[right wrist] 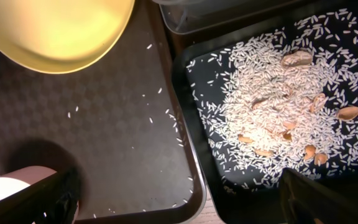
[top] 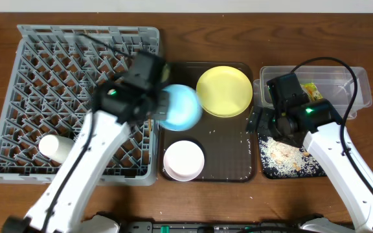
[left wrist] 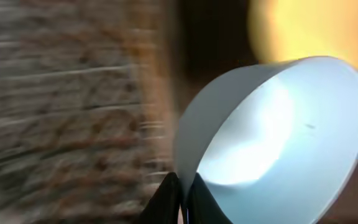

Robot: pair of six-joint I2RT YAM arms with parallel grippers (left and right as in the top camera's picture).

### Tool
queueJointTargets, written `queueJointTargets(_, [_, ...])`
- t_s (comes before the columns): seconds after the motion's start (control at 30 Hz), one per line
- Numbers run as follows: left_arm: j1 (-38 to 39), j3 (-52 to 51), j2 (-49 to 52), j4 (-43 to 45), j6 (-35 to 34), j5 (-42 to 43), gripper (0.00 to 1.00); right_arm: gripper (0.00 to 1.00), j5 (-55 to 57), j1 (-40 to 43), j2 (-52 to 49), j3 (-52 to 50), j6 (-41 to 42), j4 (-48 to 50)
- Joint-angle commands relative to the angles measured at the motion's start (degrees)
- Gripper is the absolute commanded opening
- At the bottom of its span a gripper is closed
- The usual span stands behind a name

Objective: Sort waste into correct bins and load items into the dishwasher
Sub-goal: 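Grasp the light-blue bowl on the brown tray with the left gripper and lift, then lower the light-blue bowl into the upper rack area and release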

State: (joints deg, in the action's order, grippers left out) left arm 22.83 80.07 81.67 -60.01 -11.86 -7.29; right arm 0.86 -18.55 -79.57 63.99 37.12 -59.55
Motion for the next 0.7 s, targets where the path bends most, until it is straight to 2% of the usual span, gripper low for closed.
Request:
queueJointTargets(0.0, [-0.98,0.63,0.20,-1.55,-5.14,-24.98,0.08,0.99,0.63,0.11,0.26,0.02,0.94,-0.04])
queueJointTargets(0.17, [-1.29,-2.05,4.09,1.46,-10.14,-43.95,0.07,0.99,0.61,0.11,0.26,0.02,0.94,-0.07])
queueJointTargets(0.23, [-1.29,-2.78,6.99,4.15,-10.38,-52.94,0.08,0.99,0.61,0.11,0.26,0.02,0.96,0.00])
queueJointTargets(0.33, [-1.29,-2.80,11.63,7.87,-10.29,-61.44,0.08,0.99,0.59,0.11,0.26,0.02,0.96,0.35])
queueJointTargets(0.53, [-1.29,-2.80,19.50,12.68,-8.15,-64.72,0.07,0.99,0.57,0.11,0.26,0.02,0.98,0.42])
queueJointTargets(0.67, [-1.29,-2.80,23.39,14.25,-8.17,-71.71,0.07,0.99,0.17,0.11,0.26,0.02,0.96,0.42])
